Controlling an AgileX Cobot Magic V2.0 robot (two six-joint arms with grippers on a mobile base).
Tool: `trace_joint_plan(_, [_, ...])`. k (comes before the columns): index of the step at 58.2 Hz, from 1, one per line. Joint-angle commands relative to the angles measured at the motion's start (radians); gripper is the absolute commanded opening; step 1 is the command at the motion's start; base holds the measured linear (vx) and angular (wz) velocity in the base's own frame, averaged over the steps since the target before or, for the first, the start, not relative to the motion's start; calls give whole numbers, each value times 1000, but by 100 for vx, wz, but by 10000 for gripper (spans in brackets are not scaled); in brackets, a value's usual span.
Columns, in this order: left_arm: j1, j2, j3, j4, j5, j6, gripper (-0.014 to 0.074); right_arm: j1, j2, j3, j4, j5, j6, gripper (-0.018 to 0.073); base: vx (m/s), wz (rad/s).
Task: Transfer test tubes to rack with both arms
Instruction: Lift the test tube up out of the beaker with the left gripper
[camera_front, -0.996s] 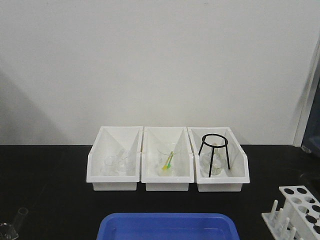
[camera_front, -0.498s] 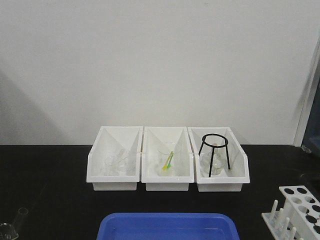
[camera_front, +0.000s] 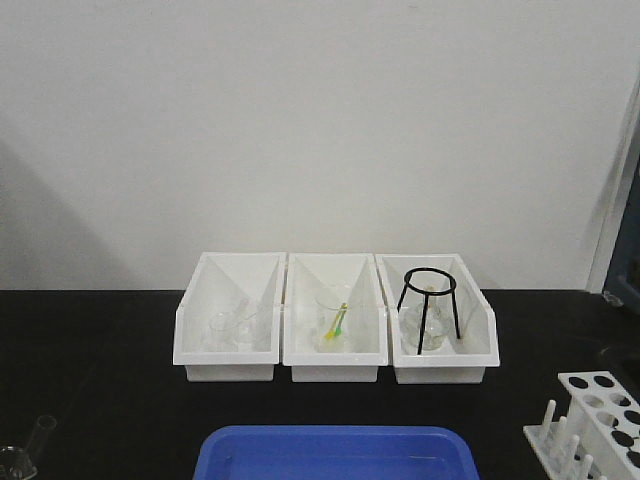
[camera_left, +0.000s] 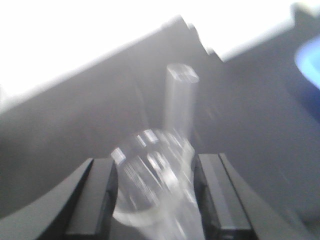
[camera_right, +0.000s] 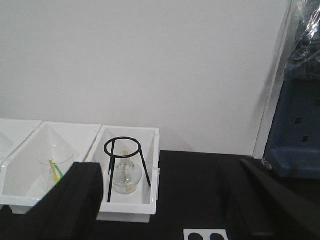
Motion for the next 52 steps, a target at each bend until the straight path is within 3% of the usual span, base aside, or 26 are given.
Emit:
trace_joint_plan(1, [-8,57,-25,0,-239,-13,444,0,16,-36,-7,-93,-11,515,0,0])
trace_joint_plan(8, [-8,134,-25,49,-330,-51,444,0,44,-36,-7,-99,-11,515,0,0])
trace_joint_plan(18, [-8,199,-23,158,-344,-138,444,0,65,-36,-7,-116,-13,515,0,0])
trace_joint_plan(38, [-8,206,-23,155,-382,-169,456,0,69,-36,-7,-117,-37,515,0,0])
trace_joint_plan(52, [-8,206,-24,208,-391,-157,552,0,69,-36,-7,-115,-37,515,0,0])
